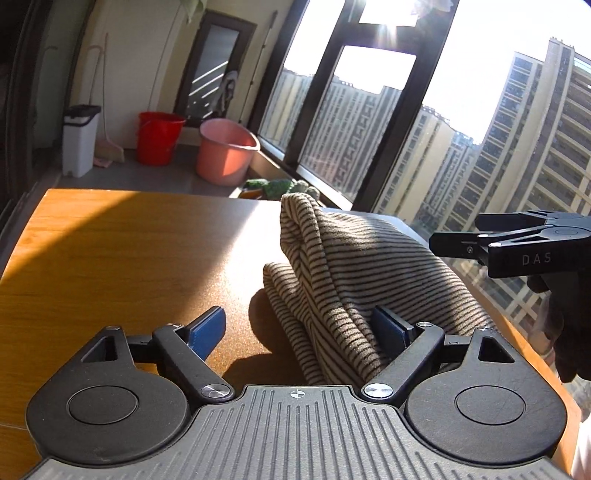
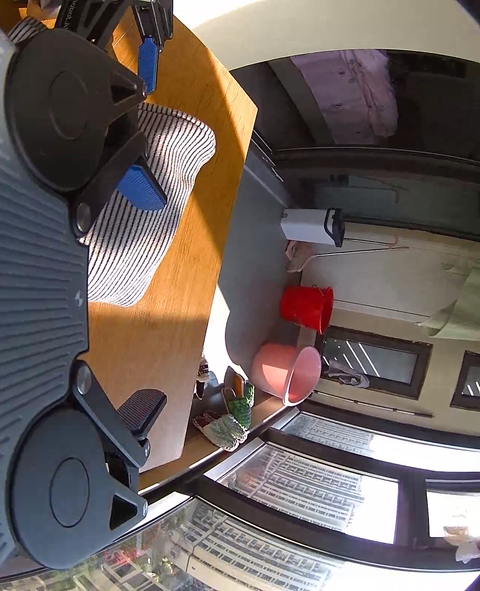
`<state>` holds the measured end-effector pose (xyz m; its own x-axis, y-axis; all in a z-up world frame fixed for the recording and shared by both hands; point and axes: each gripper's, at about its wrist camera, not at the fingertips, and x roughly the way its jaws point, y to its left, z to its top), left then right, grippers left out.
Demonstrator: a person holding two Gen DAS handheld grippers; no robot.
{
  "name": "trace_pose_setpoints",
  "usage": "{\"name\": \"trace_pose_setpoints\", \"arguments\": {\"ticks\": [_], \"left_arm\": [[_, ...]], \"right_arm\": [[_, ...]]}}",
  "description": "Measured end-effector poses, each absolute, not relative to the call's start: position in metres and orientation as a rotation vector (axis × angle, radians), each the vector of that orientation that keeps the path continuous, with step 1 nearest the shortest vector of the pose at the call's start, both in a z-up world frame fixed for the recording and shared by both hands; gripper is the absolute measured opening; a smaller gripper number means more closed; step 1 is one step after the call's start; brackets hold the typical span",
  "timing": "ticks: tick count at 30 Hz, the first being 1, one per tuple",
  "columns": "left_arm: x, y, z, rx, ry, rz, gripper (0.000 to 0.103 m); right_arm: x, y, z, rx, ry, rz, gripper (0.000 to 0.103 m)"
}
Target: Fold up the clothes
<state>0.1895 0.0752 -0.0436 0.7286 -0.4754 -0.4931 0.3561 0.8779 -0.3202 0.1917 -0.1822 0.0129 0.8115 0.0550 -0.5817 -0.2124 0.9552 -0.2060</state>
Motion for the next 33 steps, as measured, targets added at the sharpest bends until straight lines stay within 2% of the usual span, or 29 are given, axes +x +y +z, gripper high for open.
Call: {"name": "trace_pose_setpoints", "arguments": {"ticks": [3, 6, 10, 15, 21, 23, 25, 27, 33], "left_arm": [[0.191, 0.077, -0.042, -0.25, 0.603, -0.465, 0.092], [0.189, 0.084, -0.033, -0.314, 0.598, -0.465, 0.086], [0.19, 0.087, -0.032, -0.419, 0.659, -0.566, 0.089], [0.202, 0.071, -0.055, -0.393, 0.761, -0.532, 0.087], [0.198, 0.072, -0.057, -0.391, 0.739, -0.535, 0.082], [0.198, 0.072, -0.057, -0.395, 0.739, -0.533, 0.08], [0.194, 0.073, -0.055, -0.382, 0.732, -0.523, 0.078], [0.19, 0.078, -0.052, -0.367, 0.723, -0.504, 0.076], [0.186, 0.126, -0.042, -0.357, 0.666, -0.331, 0.072]], "right_arm": [[0.178, -0.198, -0.014, -0.216, 0.593, 0.117, 0.103], [0.173, -0.202, -0.017, -0.175, 0.556, 0.1, 0.103], [0.172, -0.203, -0.021, -0.141, 0.528, 0.095, 0.103], [0.18, -0.235, -0.019, 0.084, 0.627, 0.175, 0.103], [0.162, -0.253, -0.02, 0.206, 0.671, 0.301, 0.103], [0.159, -0.244, -0.03, 0.216, 0.711, 0.346, 0.101], [0.16, -0.228, -0.039, 0.195, 0.735, 0.394, 0.093], [0.165, -0.209, -0.042, 0.18, 0.731, 0.443, 0.089], [0.205, -0.151, -0.037, 0.101, 0.716, 0.616, 0.087]]}}
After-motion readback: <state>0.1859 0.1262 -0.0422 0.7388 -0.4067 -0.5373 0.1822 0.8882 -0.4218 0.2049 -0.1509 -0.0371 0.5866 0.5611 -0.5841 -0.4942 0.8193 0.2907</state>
